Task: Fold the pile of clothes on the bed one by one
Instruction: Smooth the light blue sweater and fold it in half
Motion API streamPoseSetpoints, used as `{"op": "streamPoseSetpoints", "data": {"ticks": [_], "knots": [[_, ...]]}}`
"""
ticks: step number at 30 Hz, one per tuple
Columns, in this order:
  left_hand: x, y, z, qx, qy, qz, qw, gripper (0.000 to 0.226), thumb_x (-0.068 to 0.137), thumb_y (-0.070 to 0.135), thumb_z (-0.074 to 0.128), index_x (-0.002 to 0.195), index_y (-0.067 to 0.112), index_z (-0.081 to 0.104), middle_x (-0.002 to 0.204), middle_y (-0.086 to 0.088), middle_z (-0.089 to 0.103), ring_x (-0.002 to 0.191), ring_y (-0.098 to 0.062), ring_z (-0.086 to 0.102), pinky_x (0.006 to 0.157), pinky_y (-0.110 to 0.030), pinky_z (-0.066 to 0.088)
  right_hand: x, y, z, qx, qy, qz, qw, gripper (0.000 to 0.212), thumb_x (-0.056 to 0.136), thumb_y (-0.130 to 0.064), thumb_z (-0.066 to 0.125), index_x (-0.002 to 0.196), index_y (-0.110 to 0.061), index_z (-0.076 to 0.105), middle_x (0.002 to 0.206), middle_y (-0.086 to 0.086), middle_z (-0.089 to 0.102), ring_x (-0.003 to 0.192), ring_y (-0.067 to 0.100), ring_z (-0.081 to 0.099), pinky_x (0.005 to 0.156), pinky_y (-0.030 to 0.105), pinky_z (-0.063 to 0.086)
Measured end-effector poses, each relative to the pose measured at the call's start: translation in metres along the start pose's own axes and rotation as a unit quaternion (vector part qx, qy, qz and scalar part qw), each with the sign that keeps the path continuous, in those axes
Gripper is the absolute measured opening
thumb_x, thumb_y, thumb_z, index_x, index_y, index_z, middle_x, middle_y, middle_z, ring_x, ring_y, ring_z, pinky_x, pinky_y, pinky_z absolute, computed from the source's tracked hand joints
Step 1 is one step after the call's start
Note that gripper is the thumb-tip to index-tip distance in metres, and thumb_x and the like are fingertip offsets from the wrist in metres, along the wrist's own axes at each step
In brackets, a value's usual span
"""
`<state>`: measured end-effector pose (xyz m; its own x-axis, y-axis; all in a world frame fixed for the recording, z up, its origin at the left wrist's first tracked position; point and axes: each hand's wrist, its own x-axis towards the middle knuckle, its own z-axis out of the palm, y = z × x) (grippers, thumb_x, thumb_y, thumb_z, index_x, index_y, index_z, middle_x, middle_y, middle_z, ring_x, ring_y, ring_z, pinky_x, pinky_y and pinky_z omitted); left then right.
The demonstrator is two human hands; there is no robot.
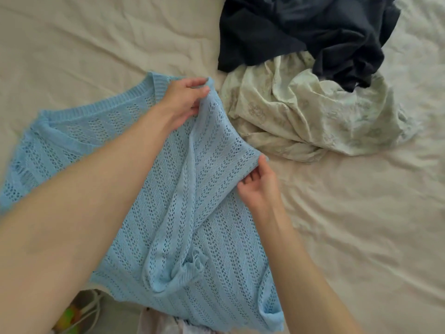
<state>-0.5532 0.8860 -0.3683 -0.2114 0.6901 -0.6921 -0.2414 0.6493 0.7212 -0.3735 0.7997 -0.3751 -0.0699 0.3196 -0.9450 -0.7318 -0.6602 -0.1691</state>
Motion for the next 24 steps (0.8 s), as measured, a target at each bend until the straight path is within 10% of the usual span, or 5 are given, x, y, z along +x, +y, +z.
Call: {"op": "streamPoseSetpoints", "data": {"ticks": [3,7,15,19,24], "knots": [[-0.004,-0.019,-0.003,0.08,0.049,0.002,0.996,0.053,0.09,0.014,0.061,0.137,0.008,0.039,0.126,-0.009,0.055,0.108,-0.019,0.058,0.095,-0.032,0.049,0.002,0.013,-0.007,-0.123,0.017,-0.043,0.991,0.013,0.097,-0.016,0.051,0.109,-0.015,0.057,0.113,0.006,0.063,0.104,0.022,0.06,0.087,0.032,0.05],[-0.025,-0.049,-0.004,0.331,0.151,0.098,0.926,0.051,0.081,0.036,0.07,0.12,0.014,0.046,0.112,-0.003,0.048,0.098,-0.015,0.049,0.08,-0.017,0.041,0.005,0.019,-0.011,-0.269,0.043,-0.087,0.958,0.007,0.094,-0.012,0.057,0.095,-0.018,0.058,0.109,0.009,0.066,0.097,0.024,0.065,0.072,0.03,0.053],[-0.146,-0.144,-0.018,0.443,0.198,0.094,0.869,0.028,0.086,0.016,0.063,0.111,0.007,0.056,0.115,-0.015,0.049,0.11,-0.031,0.042,0.093,-0.036,0.031,-0.013,0.037,-0.022,-0.443,0.069,-0.128,0.885,0.012,0.093,-0.018,0.059,0.099,-0.016,0.049,0.098,0.008,0.061,0.086,0.021,0.06,0.077,0.035,0.051],[-0.205,-0.185,-0.037,0.458,0.118,0.111,0.874,0.014,0.085,0.014,0.065,0.098,0.007,0.064,0.096,-0.009,0.062,0.094,-0.031,0.052,0.082,-0.039,0.042,-0.038,0.077,-0.057,-0.594,0.044,-0.248,0.764,0.009,0.09,-0.019,0.059,0.096,-0.016,0.053,0.081,-0.009,0.054,0.078,0.012,0.053,0.068,0.014,0.042],[-0.258,-0.228,-0.062,0.571,0.008,0.18,0.801,0.044,0.057,0.029,0.088,0.095,0.016,0.07,0.085,0.002,0.066,0.09,-0.021,0.055,0.084,-0.034,0.031,-0.062,0.121,-0.12,-0.787,-0.093,-0.23,0.564,0.02,0.092,-0.012,0.055,0.108,-0.005,0.065,0.103,0.008,0.061,0.098,0.021,0.053,0.084,0.021,0.033]]}}
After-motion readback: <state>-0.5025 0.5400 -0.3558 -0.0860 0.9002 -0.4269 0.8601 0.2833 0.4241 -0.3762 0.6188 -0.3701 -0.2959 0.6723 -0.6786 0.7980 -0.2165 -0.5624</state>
